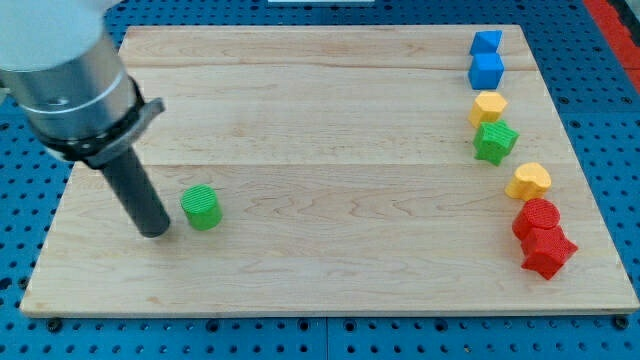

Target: Move the green circle to the left of the yellow heart

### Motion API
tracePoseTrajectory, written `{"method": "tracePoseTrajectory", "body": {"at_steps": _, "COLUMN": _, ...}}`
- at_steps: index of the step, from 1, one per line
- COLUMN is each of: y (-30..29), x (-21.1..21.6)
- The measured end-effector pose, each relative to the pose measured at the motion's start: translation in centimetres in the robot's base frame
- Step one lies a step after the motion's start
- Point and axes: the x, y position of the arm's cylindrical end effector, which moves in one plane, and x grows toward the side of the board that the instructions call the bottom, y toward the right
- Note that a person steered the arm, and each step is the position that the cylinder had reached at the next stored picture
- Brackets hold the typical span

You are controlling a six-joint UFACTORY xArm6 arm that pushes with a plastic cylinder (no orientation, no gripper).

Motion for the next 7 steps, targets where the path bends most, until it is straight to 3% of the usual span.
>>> {"method": "tracePoseTrajectory", "body": {"at_steps": 3, "y": 14.2, "x": -0.9}}
{"method": "tracePoseTrajectory", "body": {"at_steps": 4, "y": 13.6, "x": -0.6}}
{"method": "tracePoseTrajectory", "body": {"at_steps": 6, "y": 3.6, "x": 0.9}}
{"method": "tracePoseTrajectory", "body": {"at_steps": 7, "y": 2.4, "x": -1.0}}
